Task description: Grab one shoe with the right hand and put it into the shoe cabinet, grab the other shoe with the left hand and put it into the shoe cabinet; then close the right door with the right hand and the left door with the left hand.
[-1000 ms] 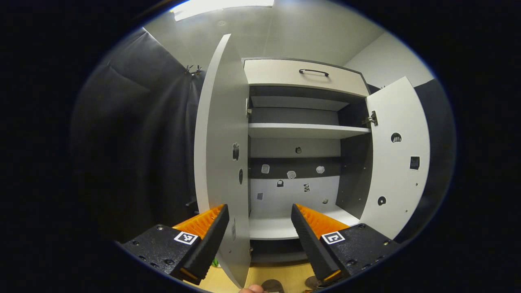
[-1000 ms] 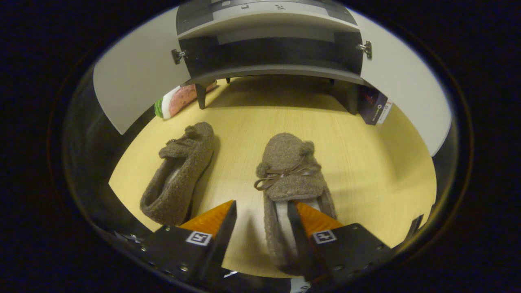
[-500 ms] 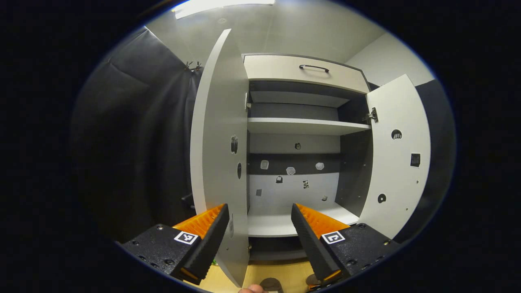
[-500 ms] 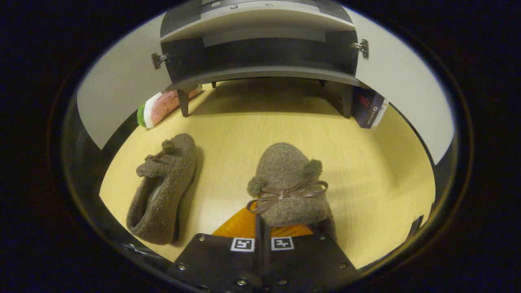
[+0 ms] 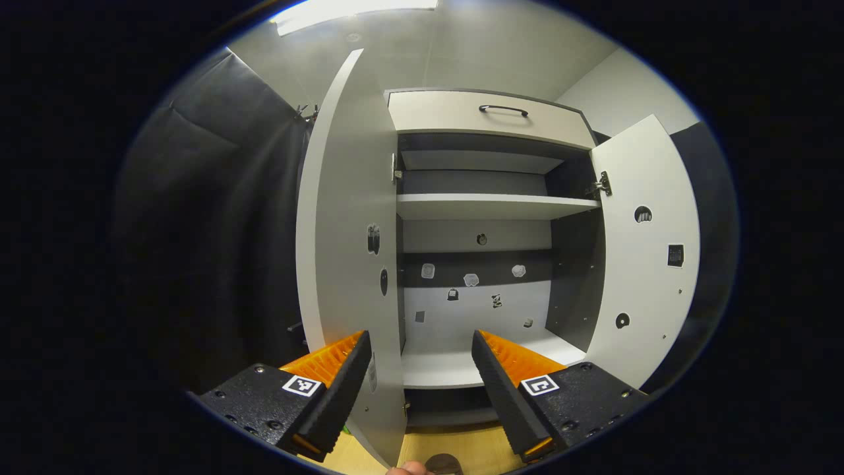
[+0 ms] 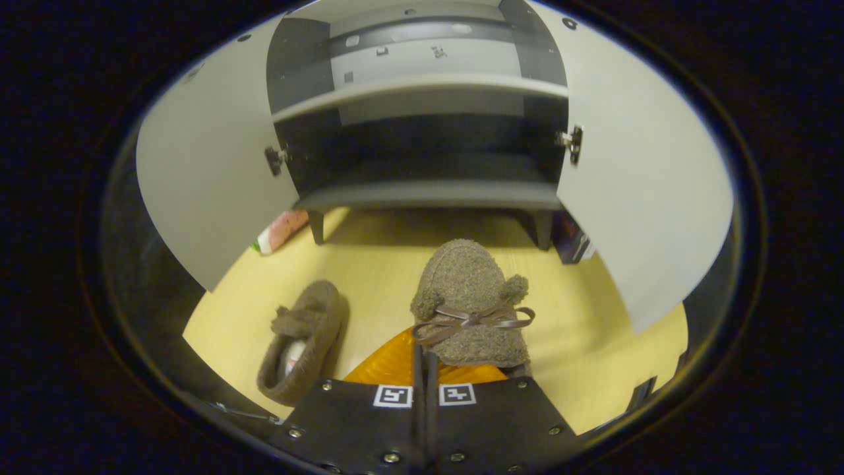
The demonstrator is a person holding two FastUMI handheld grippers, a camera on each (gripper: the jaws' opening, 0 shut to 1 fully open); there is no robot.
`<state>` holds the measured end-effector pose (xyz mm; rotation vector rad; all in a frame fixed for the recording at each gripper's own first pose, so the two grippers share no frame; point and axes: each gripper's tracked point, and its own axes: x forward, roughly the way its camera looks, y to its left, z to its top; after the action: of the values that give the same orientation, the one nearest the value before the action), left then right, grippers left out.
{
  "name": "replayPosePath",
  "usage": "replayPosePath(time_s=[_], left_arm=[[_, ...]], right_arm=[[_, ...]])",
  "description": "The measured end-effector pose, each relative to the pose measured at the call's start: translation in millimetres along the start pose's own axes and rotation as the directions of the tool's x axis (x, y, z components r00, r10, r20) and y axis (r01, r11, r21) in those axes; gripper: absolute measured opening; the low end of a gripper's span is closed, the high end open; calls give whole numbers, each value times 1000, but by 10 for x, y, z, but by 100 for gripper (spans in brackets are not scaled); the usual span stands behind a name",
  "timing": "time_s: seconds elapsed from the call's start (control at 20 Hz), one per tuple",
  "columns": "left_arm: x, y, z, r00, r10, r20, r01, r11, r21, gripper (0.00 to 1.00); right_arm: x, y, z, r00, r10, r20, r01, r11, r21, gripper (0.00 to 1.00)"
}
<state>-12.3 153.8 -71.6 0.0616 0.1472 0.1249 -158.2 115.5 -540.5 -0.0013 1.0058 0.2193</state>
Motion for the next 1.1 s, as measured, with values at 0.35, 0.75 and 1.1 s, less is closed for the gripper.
replayPosePath(time_s=[0.35,0.75,1.1], left_arm=[[-2,-8,12,1000,-12,13,12,1000,-13,94],[-8,-1,29,999,-13,31,14,999,-33,94],[0,-10,42,999,-21,39,22,999,-43,94]], right_arm=[[-358,143,1888,954,34,297,-17,998,-57,1],[-156,161,3552,886,11,463,20,998,-64,1],[552,-87,4093,895,-71,440,112,991,-67,1]])
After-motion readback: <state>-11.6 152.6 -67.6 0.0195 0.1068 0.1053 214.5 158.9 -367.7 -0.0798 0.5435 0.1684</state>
